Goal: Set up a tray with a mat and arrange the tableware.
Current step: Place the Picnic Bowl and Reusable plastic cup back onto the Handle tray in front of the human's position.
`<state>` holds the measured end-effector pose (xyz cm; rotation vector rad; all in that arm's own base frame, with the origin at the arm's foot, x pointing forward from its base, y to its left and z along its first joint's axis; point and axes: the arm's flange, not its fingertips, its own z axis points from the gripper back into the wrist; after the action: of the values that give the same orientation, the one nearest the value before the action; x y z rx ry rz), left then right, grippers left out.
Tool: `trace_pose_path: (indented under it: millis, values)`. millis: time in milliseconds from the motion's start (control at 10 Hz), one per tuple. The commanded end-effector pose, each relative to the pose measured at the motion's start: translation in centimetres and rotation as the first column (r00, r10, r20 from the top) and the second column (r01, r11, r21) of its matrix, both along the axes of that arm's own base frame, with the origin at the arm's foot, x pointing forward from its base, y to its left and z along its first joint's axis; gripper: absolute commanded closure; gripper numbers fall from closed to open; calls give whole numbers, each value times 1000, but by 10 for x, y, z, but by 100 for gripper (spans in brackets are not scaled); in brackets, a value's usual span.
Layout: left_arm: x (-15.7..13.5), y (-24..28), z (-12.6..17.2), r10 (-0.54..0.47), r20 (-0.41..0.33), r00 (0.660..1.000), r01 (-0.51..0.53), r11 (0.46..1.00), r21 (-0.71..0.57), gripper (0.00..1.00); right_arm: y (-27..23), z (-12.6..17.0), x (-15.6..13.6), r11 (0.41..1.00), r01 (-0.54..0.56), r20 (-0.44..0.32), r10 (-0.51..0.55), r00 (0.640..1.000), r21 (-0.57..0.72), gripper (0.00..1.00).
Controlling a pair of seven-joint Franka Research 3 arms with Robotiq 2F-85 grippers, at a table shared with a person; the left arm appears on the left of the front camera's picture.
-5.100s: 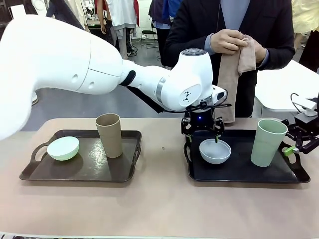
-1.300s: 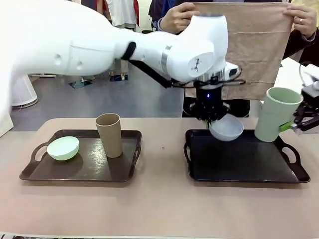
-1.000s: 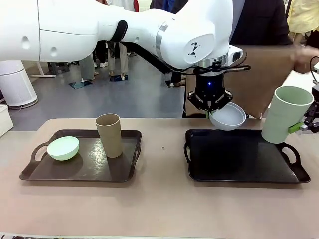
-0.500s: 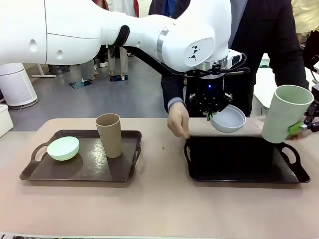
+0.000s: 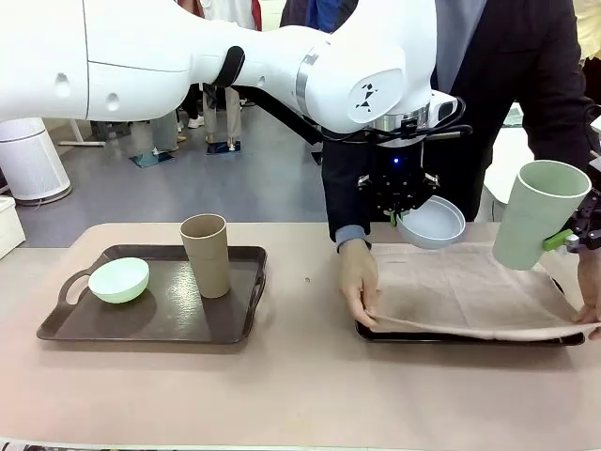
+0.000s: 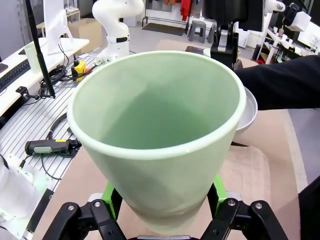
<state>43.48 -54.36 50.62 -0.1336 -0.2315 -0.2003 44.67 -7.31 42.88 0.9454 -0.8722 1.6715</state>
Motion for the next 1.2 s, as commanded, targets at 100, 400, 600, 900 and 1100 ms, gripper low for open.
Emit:
trace_pose_path:
  millis: [100, 400, 600, 900, 1100]
  values:
    - [1, 1, 1, -12, 6, 1000, 12, 1000, 8, 100, 2, 2, 4, 1000, 0, 2, 0, 1000, 14, 100]
    - [1, 1, 1, -12, 6, 1000, 12, 1000, 8, 100, 2, 2, 4, 1000, 0, 2, 0, 1000, 14, 100]
    - [1, 1, 1, -12, 6, 1000, 12, 1000, 8, 100, 2, 2, 4, 1000, 0, 2, 0, 1000, 14, 100]
    - [1, 1, 1, -12, 6, 1000, 12, 1000, 8, 100, 2, 2, 4, 1000, 0, 2, 0, 1000, 14, 100]
    - [1, 1, 1, -12, 6, 1000, 12, 1000, 8, 100, 2, 2, 4, 1000, 0, 2, 0, 1000, 14, 100]
